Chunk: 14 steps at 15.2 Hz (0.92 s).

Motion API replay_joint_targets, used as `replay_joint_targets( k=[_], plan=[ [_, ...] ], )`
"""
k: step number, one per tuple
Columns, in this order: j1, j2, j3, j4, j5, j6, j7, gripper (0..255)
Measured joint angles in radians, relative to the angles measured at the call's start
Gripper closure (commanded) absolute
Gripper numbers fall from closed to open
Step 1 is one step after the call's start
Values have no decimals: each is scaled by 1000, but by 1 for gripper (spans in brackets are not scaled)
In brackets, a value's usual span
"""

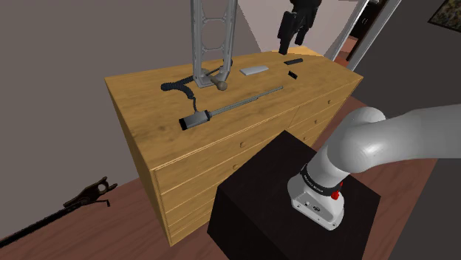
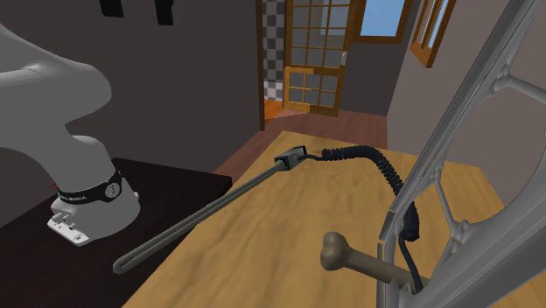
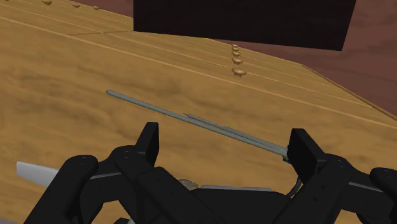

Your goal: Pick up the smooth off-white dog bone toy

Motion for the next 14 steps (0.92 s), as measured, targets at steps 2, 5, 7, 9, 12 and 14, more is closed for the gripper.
replay_joint_targets(
  k=[2, 5, 7, 9, 12, 14],
  plan=[
    [-1, 11, -3, -1, 1, 12, 0, 0],
    [-8, 85, -23, -13, 7, 90, 1, 0],
    [-13, 142, -38, -11, 12, 141, -3, 0],
    [-18, 212, -54, 8, 19, 187, -8, 0],
    [-23, 314, -75, 36, 34, 257, -14, 0],
    [-26, 384, -88, 55, 45, 303, -20, 0]
  ],
)
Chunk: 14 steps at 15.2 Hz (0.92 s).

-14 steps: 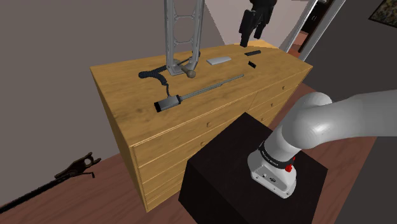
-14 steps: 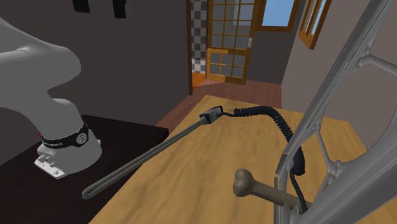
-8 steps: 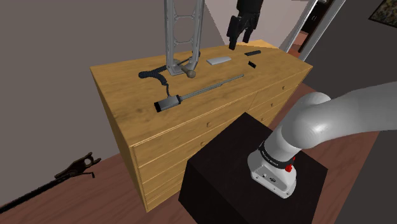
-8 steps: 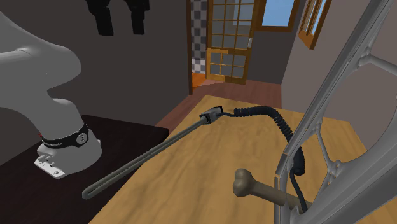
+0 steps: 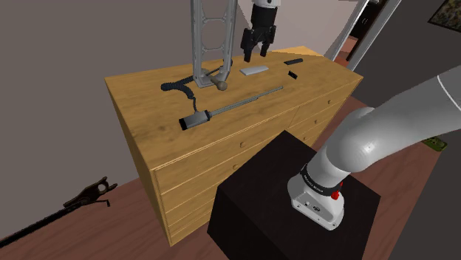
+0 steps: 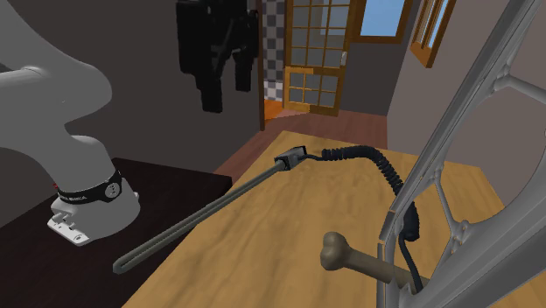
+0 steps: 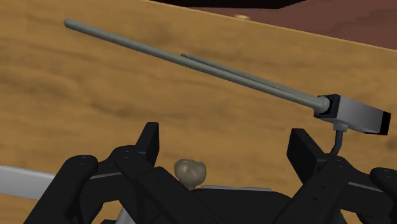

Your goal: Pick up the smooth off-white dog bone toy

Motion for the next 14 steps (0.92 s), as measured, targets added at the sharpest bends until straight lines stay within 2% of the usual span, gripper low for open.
replay_joint_targets(
  k=[8, 14],
  plan=[
    [-10, 304, -44, 149, 72, 132, -36, 0],
    [-29, 535, -63, 310, 145, 179, -75, 0]
  ],
)
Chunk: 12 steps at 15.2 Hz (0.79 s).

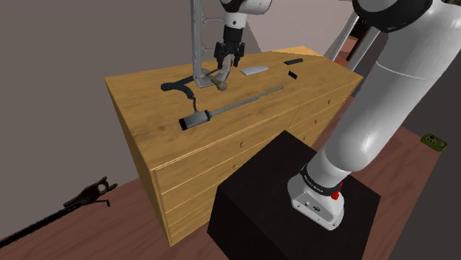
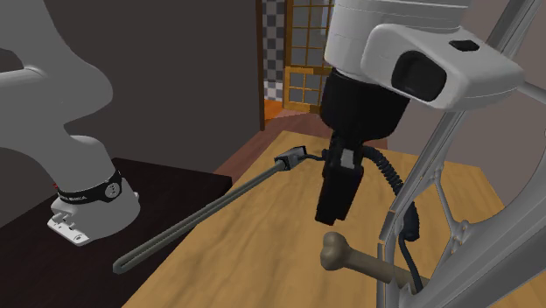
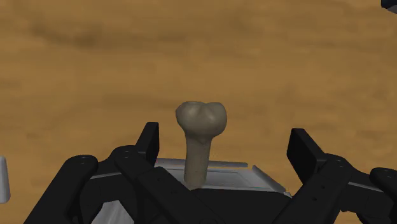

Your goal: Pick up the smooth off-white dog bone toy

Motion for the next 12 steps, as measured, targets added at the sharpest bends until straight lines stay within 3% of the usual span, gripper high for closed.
replay_joint_targets(
  k=[9, 12],
  plan=[
    [-50, 361, 6, 332, 105, -7, -35, 0],
    [-52, 390, 9, 330, 113, 22, -40, 0]
  ],
)
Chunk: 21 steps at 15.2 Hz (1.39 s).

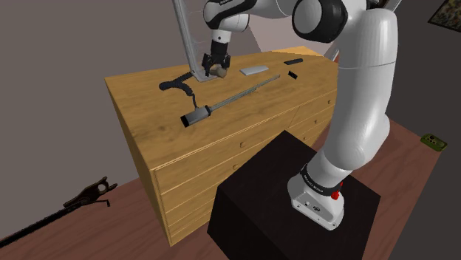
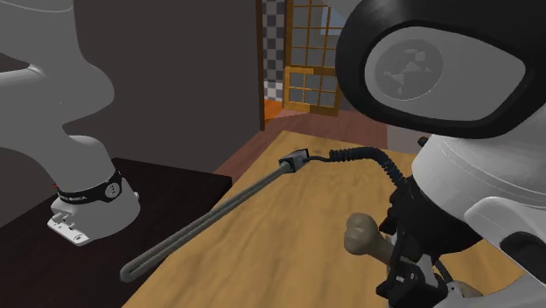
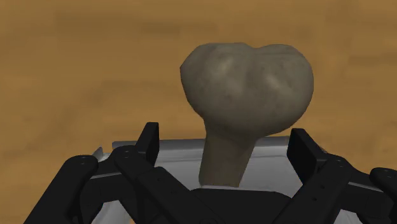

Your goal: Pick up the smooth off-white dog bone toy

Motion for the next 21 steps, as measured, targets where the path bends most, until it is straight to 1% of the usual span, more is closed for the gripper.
replay_joint_targets(
  k=[4, 5, 15, 21],
  plan=[
    [-1, 22, 2, -17, 5, 38, -8, 0],
    [-1, 24, 2, -19, 6, 43, -9, 255],
    [-1, 25, 3, -19, 7, 47, -9, 255],
    [-1, 0, 0, 5, 0, -7, 0, 255]
  ],
)
